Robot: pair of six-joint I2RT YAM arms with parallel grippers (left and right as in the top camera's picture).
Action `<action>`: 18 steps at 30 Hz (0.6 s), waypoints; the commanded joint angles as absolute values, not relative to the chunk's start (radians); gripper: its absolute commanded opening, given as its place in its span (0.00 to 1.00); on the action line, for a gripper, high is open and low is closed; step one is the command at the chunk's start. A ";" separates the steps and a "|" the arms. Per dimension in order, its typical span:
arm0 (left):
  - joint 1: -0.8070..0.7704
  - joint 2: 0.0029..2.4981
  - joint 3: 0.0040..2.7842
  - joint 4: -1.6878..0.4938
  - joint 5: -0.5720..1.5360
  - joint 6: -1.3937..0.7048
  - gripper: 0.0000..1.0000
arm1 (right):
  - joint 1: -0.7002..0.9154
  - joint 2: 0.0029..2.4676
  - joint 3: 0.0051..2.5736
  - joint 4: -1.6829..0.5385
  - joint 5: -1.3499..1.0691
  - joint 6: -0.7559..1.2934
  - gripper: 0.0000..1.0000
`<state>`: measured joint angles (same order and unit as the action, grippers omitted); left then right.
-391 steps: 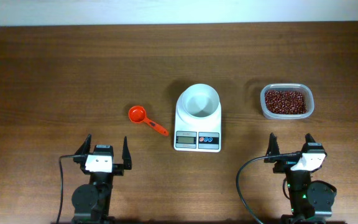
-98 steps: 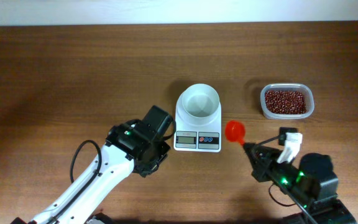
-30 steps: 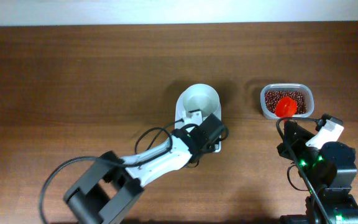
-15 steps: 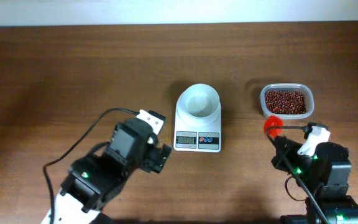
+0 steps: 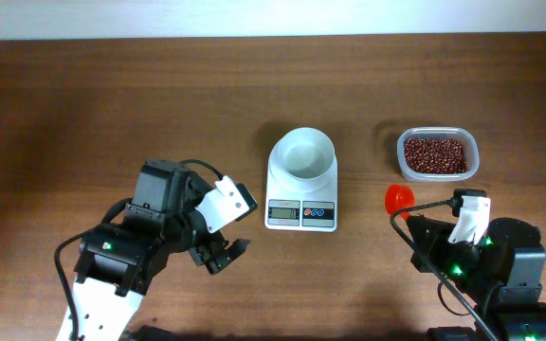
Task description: Scoop and weigh 50g on scale
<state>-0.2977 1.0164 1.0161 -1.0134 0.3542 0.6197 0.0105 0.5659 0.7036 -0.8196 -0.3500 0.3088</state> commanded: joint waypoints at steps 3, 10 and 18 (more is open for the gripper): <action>-0.292 1.020 1.022 -0.997 0.352 0.644 0.99 | 0.004 0.563 0.722 -0.819 -0.360 0.292 0.04; -0.292 1.118 1.036 -0.976 0.397 0.640 0.99 | 0.004 0.563 0.722 -0.820 -0.360 0.292 0.04; -0.292 1.117 1.038 -0.974 0.397 0.641 0.99 | 0.004 0.563 0.722 -0.816 -0.360 0.292 0.04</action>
<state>-0.2977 1.1202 1.0176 -0.9760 0.3714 0.6285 0.0105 0.5659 0.7036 -0.8192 -0.3504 0.3061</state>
